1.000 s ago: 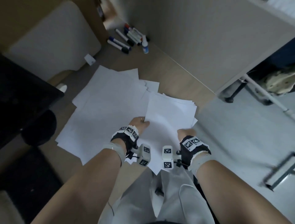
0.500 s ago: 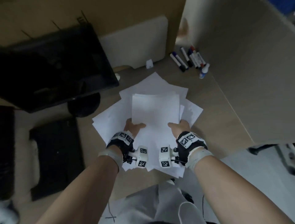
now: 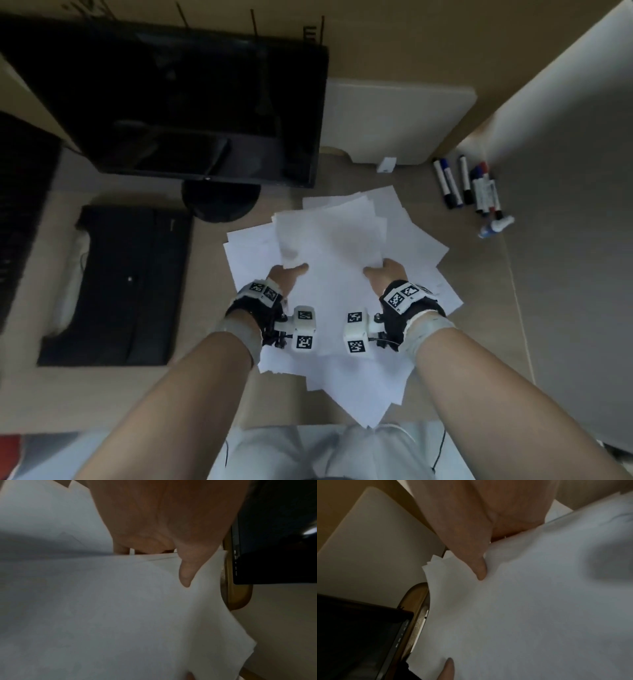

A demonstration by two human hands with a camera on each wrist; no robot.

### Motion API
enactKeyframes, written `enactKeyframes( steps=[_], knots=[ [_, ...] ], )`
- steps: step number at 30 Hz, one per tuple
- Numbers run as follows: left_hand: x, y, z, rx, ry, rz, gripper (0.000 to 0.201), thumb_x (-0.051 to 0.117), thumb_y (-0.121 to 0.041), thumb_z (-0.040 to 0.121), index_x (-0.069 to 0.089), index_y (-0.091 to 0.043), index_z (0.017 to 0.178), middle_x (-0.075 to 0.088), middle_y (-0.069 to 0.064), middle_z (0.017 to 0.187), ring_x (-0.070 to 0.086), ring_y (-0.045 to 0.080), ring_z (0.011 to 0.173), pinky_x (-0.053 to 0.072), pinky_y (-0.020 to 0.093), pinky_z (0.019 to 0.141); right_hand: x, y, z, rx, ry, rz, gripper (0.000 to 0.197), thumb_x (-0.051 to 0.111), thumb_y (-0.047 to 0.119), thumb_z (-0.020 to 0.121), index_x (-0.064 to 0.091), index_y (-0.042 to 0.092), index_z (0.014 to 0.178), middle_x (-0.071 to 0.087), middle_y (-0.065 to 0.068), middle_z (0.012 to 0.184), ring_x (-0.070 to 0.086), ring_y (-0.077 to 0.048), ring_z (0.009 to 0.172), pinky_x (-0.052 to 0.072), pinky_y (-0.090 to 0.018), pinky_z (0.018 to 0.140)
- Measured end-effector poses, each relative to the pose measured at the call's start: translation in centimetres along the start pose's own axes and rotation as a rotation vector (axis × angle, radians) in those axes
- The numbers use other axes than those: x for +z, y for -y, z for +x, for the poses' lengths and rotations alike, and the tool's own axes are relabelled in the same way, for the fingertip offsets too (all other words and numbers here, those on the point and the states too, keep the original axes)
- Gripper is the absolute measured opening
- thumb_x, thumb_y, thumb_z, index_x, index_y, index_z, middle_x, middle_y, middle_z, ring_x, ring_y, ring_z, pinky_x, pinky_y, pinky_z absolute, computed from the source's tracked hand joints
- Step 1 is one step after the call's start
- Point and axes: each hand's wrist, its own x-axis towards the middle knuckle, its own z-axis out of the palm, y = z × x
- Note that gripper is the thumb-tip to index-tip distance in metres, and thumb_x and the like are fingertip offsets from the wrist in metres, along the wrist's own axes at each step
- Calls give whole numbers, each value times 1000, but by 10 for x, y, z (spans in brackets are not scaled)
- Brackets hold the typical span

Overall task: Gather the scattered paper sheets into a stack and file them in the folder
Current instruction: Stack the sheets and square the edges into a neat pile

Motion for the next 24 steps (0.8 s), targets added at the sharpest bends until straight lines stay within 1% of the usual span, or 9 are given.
enactKeyframes(
  steps=[2, 5, 7, 9, 12, 14, 19, 21, 24],
  knots=[
    [11, 10, 9, -58, -9, -29, 73, 67, -49, 81, 43, -6, 135, 60, 16, 111, 61, 32, 88, 52, 42, 88, 3, 2, 15, -7, 20, -93, 63, 66, 42, 79, 52, 9, 132, 58, -13, 128, 59, -31, 105, 47, -32, 83],
    [30, 37, 39, -165, -121, 107, 114, 64, -84, 45, 33, -32, 142, 37, 7, 145, 45, 39, 123, 43, 55, 100, 17, -16, 50, 78, 57, -204, 117, 72, 73, 49, 31, 20, 146, 46, -13, 139, 51, -35, 120, 43, -42, 97],
    [36, 31, 8, -162, -225, 69, 117, 69, -76, 56, 14, -36, 150, 16, 3, 153, 28, 42, 136, 35, 57, 106, 23, -27, 63, 143, 58, -289, 150, 64, 93, 27, 23, 13, 147, 41, -14, 140, 44, -31, 127, 36, -41, 103],
    [41, 21, -12, -174, -289, -23, 116, 73, -60, 65, 7, -24, 152, 16, 9, 151, 29, 41, 135, 34, 57, 107, 21, -30, 55, 130, 92, -259, 136, 70, 85, 41, 27, 7, 144, 42, -15, 141, 44, -28, 126, 32, -32, 90],
    [51, 24, -12, -241, -291, -66, 123, 71, -68, 43, 25, -19, 145, 37, 13, 141, 43, 40, 124, 40, 55, 101, 17, -35, 56, 63, 255, -233, 84, 77, 48, 76, 44, 2, 138, 51, -16, 138, 54, -26, 116, 34, -27, 80],
    [52, 34, 2, -248, -284, -101, 128, 73, -68, 27, 39, -13, 137, 52, 14, 132, 54, 38, 114, 46, 50, 98, 17, -37, 58, 48, 304, -231, 74, 75, 45, 79, 50, 4, 135, 57, -13, 134, 57, -27, 118, 41, -26, 85],
    [49, 33, 7, -178, -200, -202, 102, 73, -60, 47, 53, -12, 134, 54, 13, 135, 55, 33, 118, 47, 40, 99, 18, -32, 58, -58, 210, -122, 62, 73, 34, 83, 52, 5, 134, 60, -9, 131, 58, -31, 118, 45, -38, 104],
    [56, 34, 27, -209, -238, -165, 114, 70, -65, 28, 53, -17, 131, 57, 10, 128, 57, 34, 107, 49, 43, 94, 7, -27, 60, -85, 169, -85, 59, 69, 35, 85, 52, 7, 134, 59, -9, 133, 57, -31, 118, 45, -39, 103],
    [68, 7, 37, -220, -314, -132, 107, 69, -60, 30, 46, -10, 122, 57, 11, 118, 57, 39, 106, 46, 53, 93, -19, -22, 74, -124, 85, -77, 56, 64, 36, 89, 50, 9, 136, 56, -9, 136, 55, -32, 121, 45, -41, 104]
  ],
)
